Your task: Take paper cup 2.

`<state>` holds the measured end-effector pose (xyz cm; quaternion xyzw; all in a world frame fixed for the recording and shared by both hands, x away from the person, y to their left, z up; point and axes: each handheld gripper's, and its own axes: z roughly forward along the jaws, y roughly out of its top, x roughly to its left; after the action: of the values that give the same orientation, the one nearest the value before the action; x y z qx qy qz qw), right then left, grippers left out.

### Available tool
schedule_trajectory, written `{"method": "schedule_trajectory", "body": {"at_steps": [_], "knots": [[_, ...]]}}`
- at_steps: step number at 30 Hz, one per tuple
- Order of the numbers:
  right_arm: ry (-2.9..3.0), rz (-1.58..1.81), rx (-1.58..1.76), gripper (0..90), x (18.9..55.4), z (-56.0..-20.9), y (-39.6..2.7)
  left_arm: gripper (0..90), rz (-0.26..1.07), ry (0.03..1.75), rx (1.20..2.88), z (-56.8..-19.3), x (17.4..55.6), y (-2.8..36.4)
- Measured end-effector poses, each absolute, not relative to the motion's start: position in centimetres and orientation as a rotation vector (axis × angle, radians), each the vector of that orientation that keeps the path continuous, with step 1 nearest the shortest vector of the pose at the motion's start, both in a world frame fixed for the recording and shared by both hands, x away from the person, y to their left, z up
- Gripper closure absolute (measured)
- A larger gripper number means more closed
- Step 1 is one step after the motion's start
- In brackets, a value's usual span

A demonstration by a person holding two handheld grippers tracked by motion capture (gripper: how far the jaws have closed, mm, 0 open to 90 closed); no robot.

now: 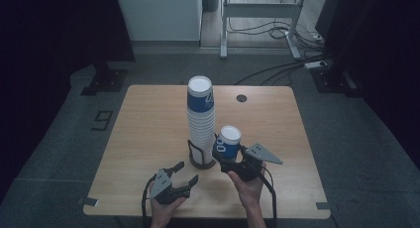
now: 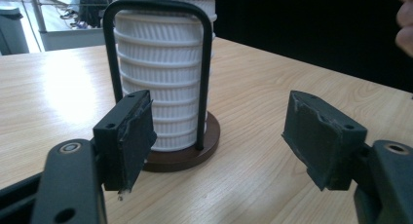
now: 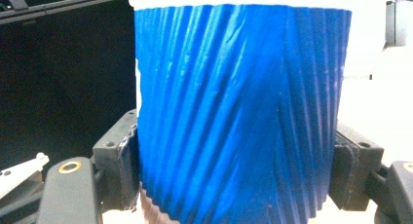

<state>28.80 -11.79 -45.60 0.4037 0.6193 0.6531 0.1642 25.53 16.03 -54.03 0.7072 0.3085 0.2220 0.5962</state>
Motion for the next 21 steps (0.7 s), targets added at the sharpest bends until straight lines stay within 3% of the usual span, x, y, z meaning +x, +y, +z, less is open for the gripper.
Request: {"method": "schedule_trajectory", "body": {"at_steps": [21], "knots": [[1.746,1.971,1.284,22.0,27.5,-49.3,-11.6,37.5,0.487,0.627,1.615,-53.6,25.3,14.0]]}}
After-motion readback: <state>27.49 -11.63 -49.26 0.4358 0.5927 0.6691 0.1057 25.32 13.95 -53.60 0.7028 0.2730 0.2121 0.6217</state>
